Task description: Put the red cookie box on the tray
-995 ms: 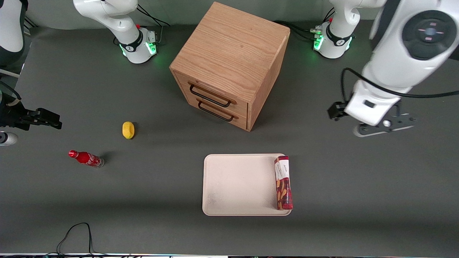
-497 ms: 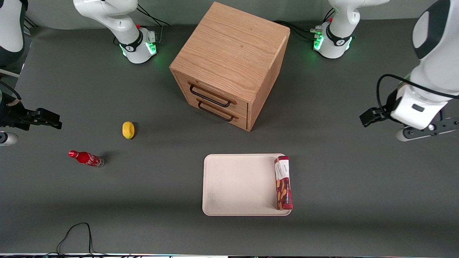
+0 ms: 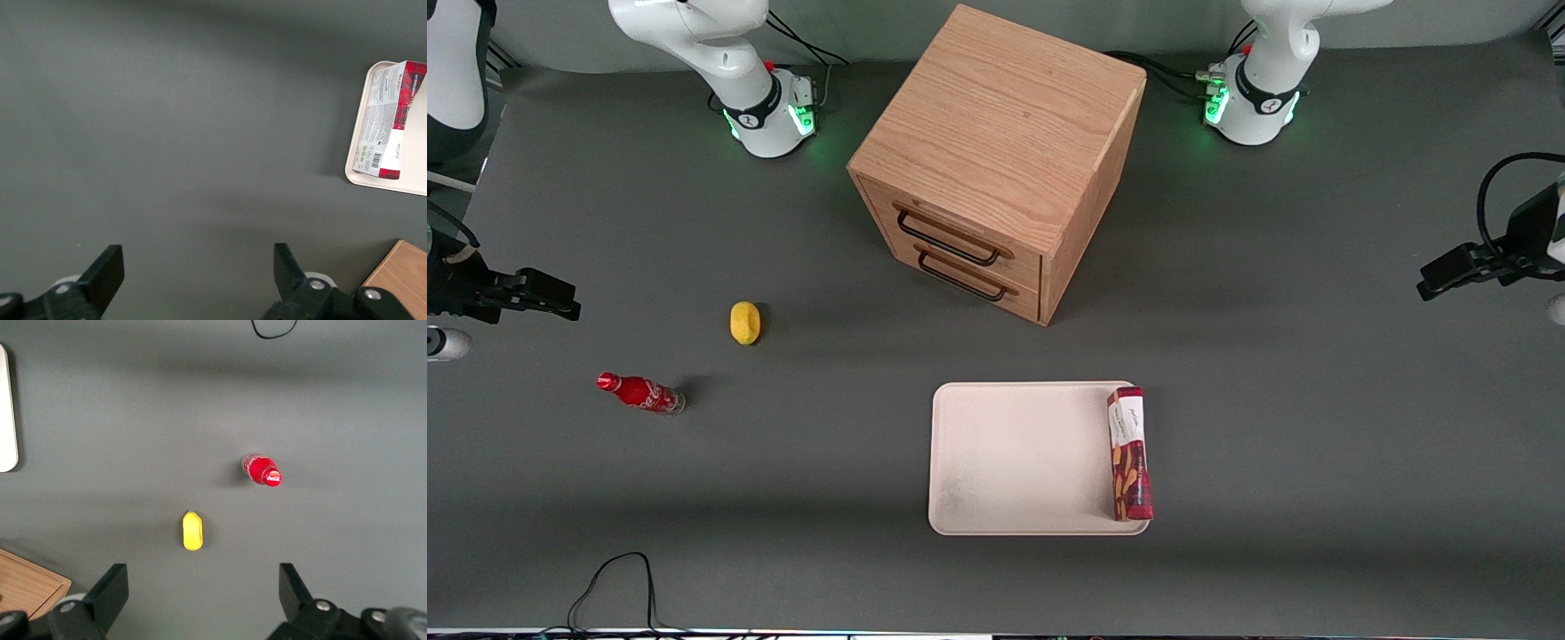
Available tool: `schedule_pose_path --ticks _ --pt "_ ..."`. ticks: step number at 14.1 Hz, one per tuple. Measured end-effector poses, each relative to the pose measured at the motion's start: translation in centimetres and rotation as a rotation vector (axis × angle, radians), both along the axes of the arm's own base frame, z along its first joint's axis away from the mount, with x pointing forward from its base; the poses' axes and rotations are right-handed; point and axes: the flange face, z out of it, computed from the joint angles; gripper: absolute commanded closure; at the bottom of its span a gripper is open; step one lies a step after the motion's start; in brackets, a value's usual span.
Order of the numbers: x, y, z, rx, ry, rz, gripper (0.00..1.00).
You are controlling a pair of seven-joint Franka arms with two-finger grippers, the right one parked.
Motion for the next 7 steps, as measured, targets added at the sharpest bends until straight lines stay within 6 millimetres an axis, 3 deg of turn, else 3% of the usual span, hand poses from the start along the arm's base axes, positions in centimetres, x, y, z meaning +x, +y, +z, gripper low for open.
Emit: schedule_pose_path --ticks 7 --pt "-1.1 -1.7 1.2 0.001 0.028 -0.047 0.00"
